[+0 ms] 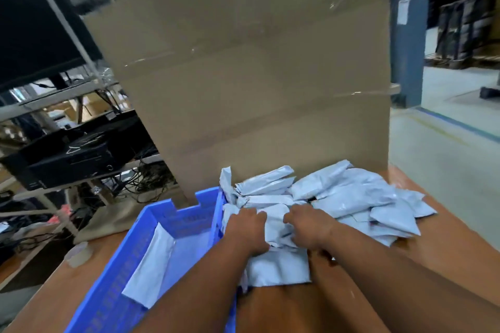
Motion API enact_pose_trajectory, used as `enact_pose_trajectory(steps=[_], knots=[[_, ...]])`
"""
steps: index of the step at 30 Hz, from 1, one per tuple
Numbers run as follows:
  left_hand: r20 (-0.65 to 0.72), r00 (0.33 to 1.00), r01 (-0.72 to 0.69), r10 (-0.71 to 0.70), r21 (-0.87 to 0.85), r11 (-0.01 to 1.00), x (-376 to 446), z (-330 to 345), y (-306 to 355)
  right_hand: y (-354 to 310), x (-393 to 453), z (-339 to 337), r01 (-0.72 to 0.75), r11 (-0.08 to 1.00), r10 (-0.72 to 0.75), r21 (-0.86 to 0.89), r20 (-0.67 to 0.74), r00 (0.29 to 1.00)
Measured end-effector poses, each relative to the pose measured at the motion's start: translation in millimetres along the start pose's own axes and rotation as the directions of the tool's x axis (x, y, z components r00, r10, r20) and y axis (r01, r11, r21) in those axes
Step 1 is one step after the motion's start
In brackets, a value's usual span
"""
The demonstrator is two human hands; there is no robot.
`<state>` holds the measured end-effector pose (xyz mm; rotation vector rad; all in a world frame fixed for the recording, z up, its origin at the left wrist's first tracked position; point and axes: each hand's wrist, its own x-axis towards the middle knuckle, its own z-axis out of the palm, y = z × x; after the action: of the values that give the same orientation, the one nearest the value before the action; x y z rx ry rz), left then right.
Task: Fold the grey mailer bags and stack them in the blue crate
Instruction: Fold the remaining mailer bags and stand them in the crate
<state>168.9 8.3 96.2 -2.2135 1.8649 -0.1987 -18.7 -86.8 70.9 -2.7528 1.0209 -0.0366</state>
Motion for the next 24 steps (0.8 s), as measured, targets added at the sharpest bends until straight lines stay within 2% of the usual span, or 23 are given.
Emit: enact_pose_trajectory(steps=[4,7,10,12,15,17,19,21,24], knots=[[0.099,0.99,0.086,-0.101,0.15,0.985,5,29,9,23,-18,41,0.034,0.998,-0.036,0.044,0.032,0.999],[0.114,0.98,0.142,-0.164,0.182,0.973,7,26,11,29,-27,53,0.046,0.996,-0.048,0.082,0.023,0.999],[0.113,0.982,0.13,-0.152,0.182,0.975,0,16,17,31,-35,53,0.043,0.988,-0.036,0.149,-0.052,0.998],[0.048,0.992,0.109,-0.118,0.16,0.981,-9,8,20,31,-45,52,0.055,0.983,-0.031,0.178,-0.133,0.991],[-0.142,0.988,0.077,-0.067,0.067,0.995,-24,1,25,26,-71,49,0.089,0.968,-0.025,0.236,-0.261,0.965],[-0.312,0.95,-0.006,-0.003,-0.026,1.0,-38,-1,36,22,-94,46,0.125,0.954,-0.015,0.271,-0.374,0.927],[-0.477,0.877,-0.135,0.066,-0.11,0.985,-56,4,56,25,-120,43,0.142,0.93,0.037,0.338,-0.472,0.881],[-0.534,0.838,-0.215,0.113,-0.133,0.967,-77,13,86,39,-149,44,0.138,0.904,0.114,0.404,-0.539,0.834],[-0.54,0.819,-0.303,0.194,-0.12,0.945,-108,31,136,70,-191,49,0.104,0.855,0.246,0.508,-0.574,0.781]])
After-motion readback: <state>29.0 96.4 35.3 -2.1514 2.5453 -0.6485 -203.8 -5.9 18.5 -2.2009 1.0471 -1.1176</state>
